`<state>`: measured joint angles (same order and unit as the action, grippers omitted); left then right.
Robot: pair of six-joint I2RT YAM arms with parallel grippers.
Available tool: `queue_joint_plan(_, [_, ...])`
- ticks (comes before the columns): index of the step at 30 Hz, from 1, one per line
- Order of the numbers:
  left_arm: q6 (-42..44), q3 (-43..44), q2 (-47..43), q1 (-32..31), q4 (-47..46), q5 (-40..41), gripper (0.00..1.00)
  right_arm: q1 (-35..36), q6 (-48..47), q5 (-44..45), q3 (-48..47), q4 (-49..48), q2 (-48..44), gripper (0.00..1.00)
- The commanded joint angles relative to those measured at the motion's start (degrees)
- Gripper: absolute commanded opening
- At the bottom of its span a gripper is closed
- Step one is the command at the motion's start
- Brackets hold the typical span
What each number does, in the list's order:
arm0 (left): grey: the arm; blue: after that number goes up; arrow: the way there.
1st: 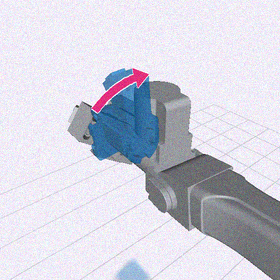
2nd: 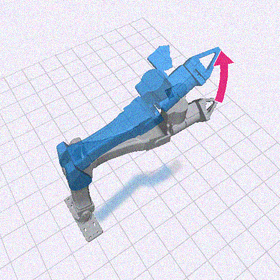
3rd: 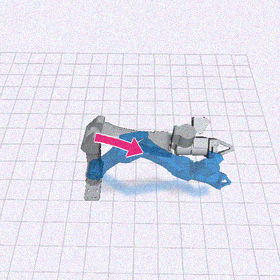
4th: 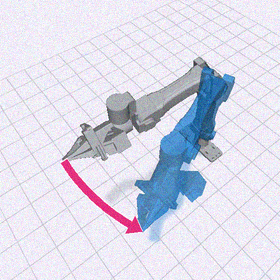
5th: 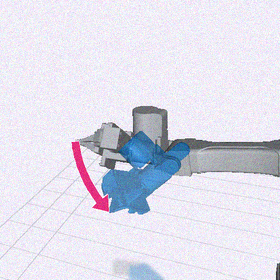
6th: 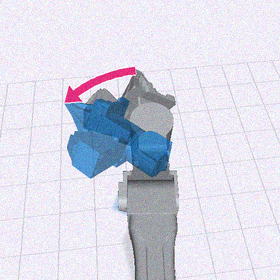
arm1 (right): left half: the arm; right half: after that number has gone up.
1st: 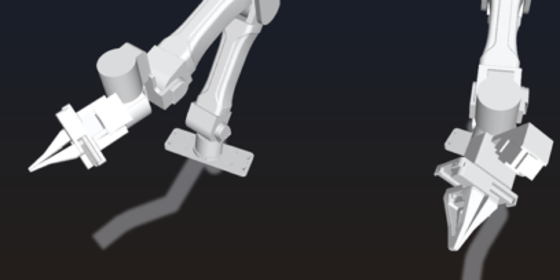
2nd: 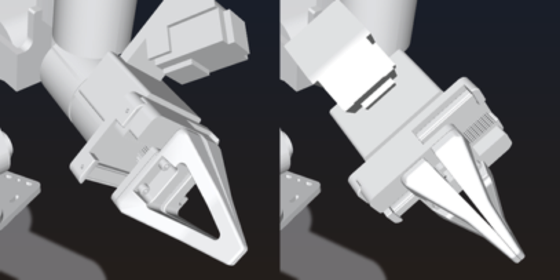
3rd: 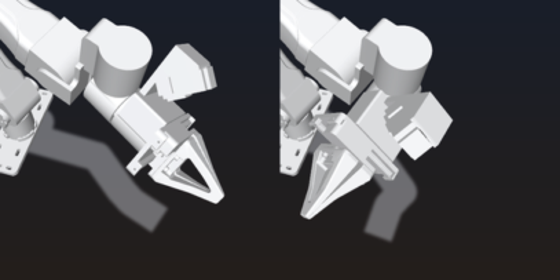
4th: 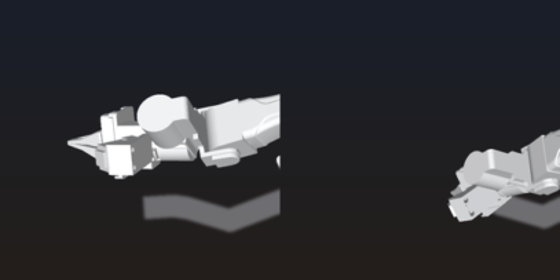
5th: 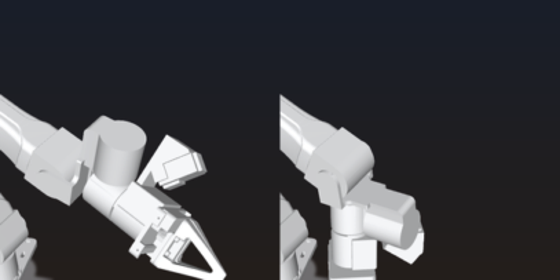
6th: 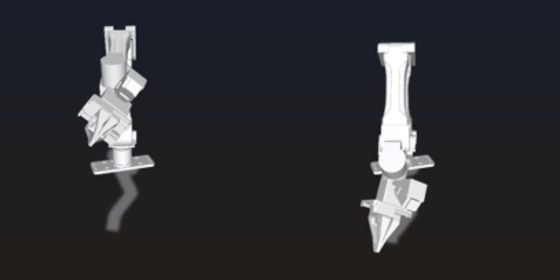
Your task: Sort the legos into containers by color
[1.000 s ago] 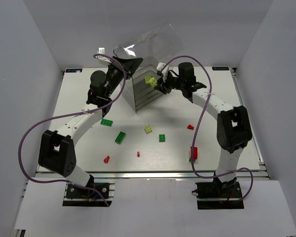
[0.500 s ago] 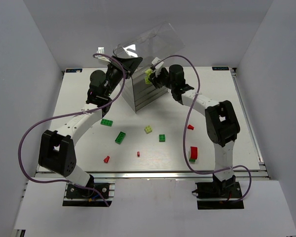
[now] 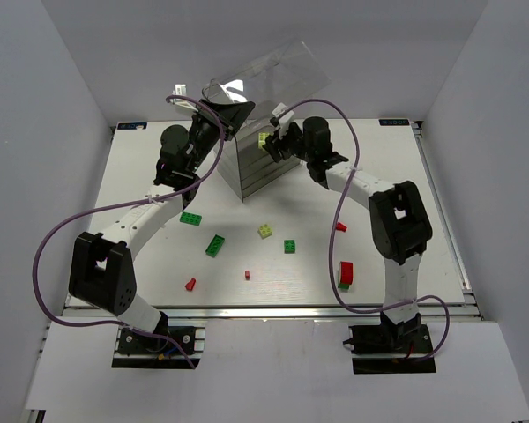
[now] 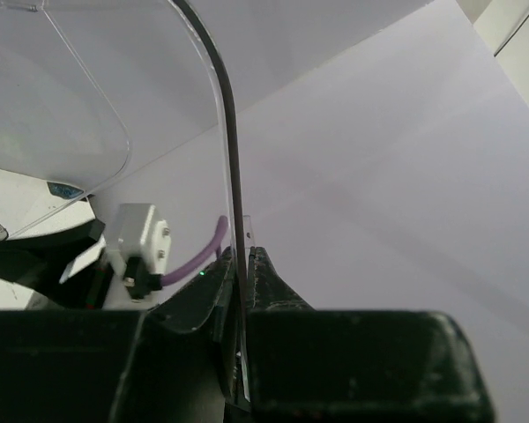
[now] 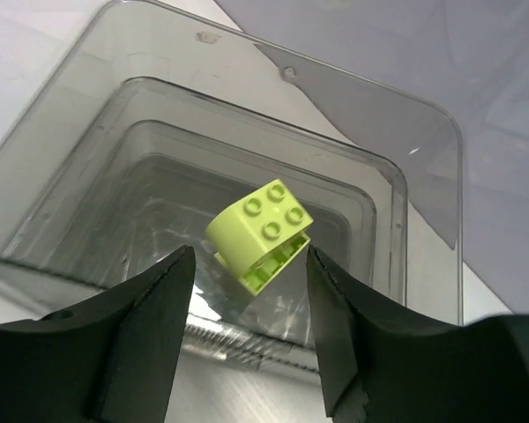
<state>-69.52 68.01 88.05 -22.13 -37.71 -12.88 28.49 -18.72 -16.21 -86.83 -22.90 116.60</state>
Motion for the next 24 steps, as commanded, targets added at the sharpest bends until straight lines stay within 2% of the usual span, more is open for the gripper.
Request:
queue_joint_plan(1, [-0.36,2.74,-1.57,0.16,-6.06,-0.21,0.17,-0.45,2.11,-4.16,2.62,-2.95,-6.89,0.58])
queue_joint_plan(2, [-0.36,2.83,-1.65,0.16,-6.06,-0.21,0.17,-0.80,2.28,-5.14,3.76,-3.03,-7.87,0.49])
queue_joint_plan(4, [-0.36,2.83,-1.83,0.16,-6.05,-0.12,0.17,-1.07,1.59,-11.52,7.78,-3.03,-10.93,0.40])
queue_joint_plan(8, [-0.36,2.22,-2.01,0.16,-6.32,-0.12,0.17,-1.51,-7.27,-21.13,16.67,-2.50,-16.74,0.22])
queue_joint_plan(11, [-0.36,1.60,-2.44,0.16,-6.58,0.05,0.17,-1.42,-10.63,-27.02,20.73,1.78,-19.82,0.15])
queue_joint_plan(12, [-0.44,1.34,-2.53,0.16,-6.58,0.14,0.17,-1.51,-12.64,-30.69,20.56,4.50,-20.00,0.15])
queue_joint_plan(13, [-0.44,1.16,-2.71,0.16,-6.50,0.14,0.17,-1.51,-13.44,-32.64,20.12,7.48,-19.74,0.18])
queue_joint_plan(14, [-0.36,0.99,-2.80,0.16,-6.49,0.23,0.17,-1.25,-14.93,-34.31,17.77,16.22,-19.13,0.32])
queue_joint_plan(16, [-0.36,0.72,-3.15,0.16,-6.41,0.23,0.17,-0.72,-19.23,-38.08,14.86,25.66,-17.03,0.51])
queue_joint_plan(17, [-0.27,0.64,-3.15,0.16,-6.32,0.23,0.17,-0.54,-20.99,-39.07,13.10,32.67,-16.15,0.65])
queue_joint_plan(20, [-0.27,0.11,-3.41,0.16,-6.41,0.32,0.17,0.68,-25.66,-38.47,12.30,38.09,-14.47,0.78])
queue_joint_plan(24, [-0.36,-0.33,-3.50,0.16,-6.49,0.32,0.17,1.92,-31.27,-36.62,12.82,42.30,-13.59,0.89])
